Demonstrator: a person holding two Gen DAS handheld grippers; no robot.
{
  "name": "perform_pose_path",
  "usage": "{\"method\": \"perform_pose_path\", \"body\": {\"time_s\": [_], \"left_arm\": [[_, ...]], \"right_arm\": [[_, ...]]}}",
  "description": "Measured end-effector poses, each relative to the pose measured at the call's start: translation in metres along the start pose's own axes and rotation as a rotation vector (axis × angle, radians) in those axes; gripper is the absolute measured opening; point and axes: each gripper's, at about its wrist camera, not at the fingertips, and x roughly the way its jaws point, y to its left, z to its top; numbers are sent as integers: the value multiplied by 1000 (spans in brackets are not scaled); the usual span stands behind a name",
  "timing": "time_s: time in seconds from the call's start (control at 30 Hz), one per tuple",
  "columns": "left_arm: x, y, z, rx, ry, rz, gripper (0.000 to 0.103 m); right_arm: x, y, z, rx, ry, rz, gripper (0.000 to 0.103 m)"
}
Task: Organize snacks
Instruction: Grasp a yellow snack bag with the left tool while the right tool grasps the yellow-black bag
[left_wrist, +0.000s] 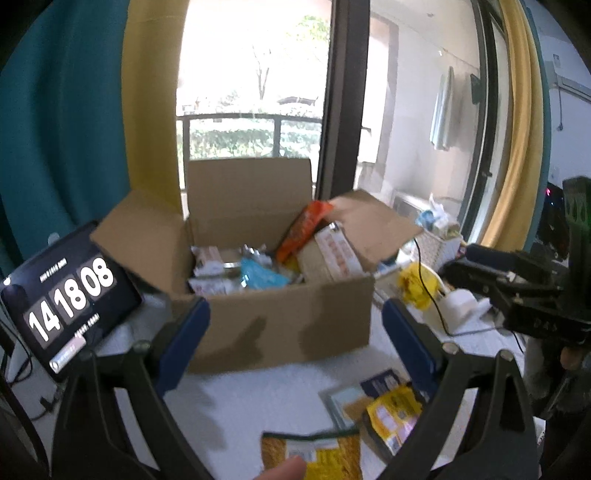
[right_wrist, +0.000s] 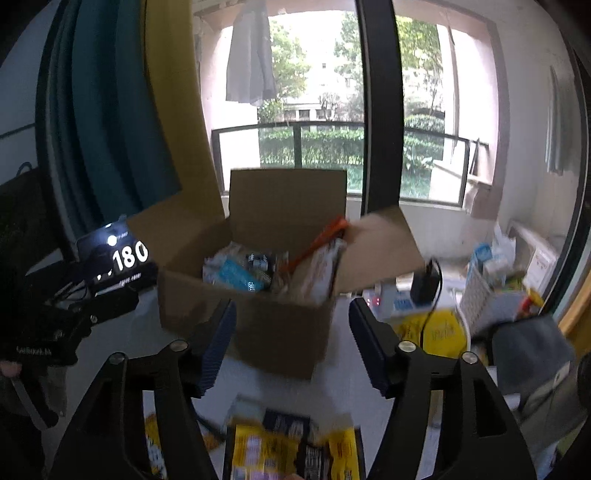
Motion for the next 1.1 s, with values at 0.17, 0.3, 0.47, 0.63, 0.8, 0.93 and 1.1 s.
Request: {"method": "perform_pose_path", "body": {"time_s": [0.17, 0.3, 0.47, 0.63, 0.8, 0.93, 1.1], "left_arm": [[1, -13, -22, -11, 47, -5, 95], [6, -20, -41, -13, 96, -9, 95], [19, -18, -73, -71, 214, -17, 95], [27, -15, -104, -113, 291, 44, 95], [35, -18, -133, -112, 381, 73, 95], [42, -17, -155, -118, 459, 96, 95], [49, -14, -171, -137, 517, 106, 95]], "right_arm": [[-4, -12, -33, 27, 57, 44, 77], [-4, -26, -57, 57, 78, 59, 80], [5, -48, -85, 114, 118, 77, 81], [19, -62, -109, 153, 175, 98, 81], [34, -70, -128, 181, 222, 128, 81], [43, -74, -135, 202, 239, 149, 81], [54, -78, -144, 230, 267, 173, 81]]}}
